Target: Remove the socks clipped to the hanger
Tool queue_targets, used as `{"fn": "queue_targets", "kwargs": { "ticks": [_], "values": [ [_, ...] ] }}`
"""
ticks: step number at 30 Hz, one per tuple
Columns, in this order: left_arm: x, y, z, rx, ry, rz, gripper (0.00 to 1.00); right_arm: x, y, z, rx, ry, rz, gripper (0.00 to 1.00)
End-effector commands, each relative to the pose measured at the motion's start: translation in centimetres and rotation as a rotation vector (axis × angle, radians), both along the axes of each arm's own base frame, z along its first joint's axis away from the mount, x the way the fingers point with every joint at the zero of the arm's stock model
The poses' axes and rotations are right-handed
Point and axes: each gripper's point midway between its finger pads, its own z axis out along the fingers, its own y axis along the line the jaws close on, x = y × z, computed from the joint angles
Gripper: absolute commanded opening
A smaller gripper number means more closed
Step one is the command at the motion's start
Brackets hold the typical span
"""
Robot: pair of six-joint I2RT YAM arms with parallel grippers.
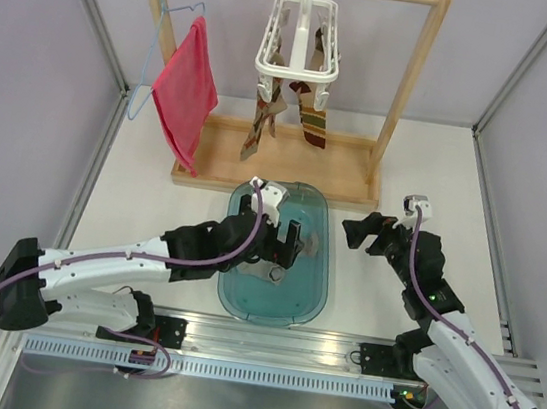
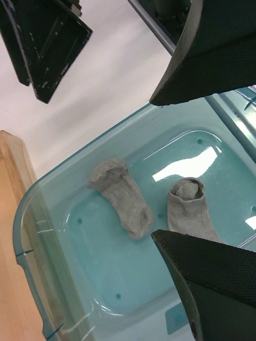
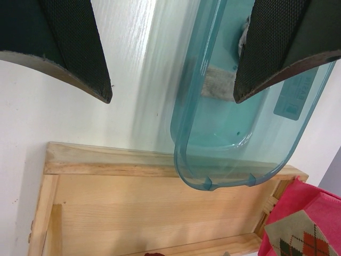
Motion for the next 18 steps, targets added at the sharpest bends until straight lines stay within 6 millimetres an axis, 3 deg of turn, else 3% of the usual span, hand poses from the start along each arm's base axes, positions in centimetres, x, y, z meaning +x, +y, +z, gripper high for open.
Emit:
{"fn": "queue_targets", "kwargs": {
  "ticks": [1, 6, 11, 12, 16, 17, 18],
  "values": [
    [0.6, 0.9, 2.7, -0.074, -0.048, 0.047, 1.0, 0.5, -0.2, 0.4, 0.005, -0.025, -0.016, 0.98],
    [1.2, 1.8, 3.3, -0.021, -0.054, 0.03, 1.0, 0.6, -0.1, 0.2, 0.007, -0.023, -0.012, 0.98],
    [4.1, 3.7, 4.6, -0.084, -0.053, 0.073, 1.0, 0.5, -0.1, 0.1, 0.008, -0.022, -0.012, 0.98],
    [4.4, 4.1, 5.9, -0.116, -0.086, 0.087, 1.0, 0.5, -0.1, 0.1, 0.01, -0.021, -0.014, 0.98],
    [5.9, 6.6, 8.3, -0.144, -0.208, 0.176, 1.0, 0.3, -0.3, 0.0, 0.0, -0.017, -0.015, 0.98],
    [6.4, 7.6, 10.3, -0.187, -0.276, 0.199, 1.0, 0.3, -0.2, 0.1, 0.002, -0.02, -0.014, 0.98],
    [6.7, 8.1, 11.0, -0.209, -0.301, 0.213, 1.0, 0.3, -0.2, 0.4, 0.007, -0.026, -0.015, 0.98]
  ]
}}
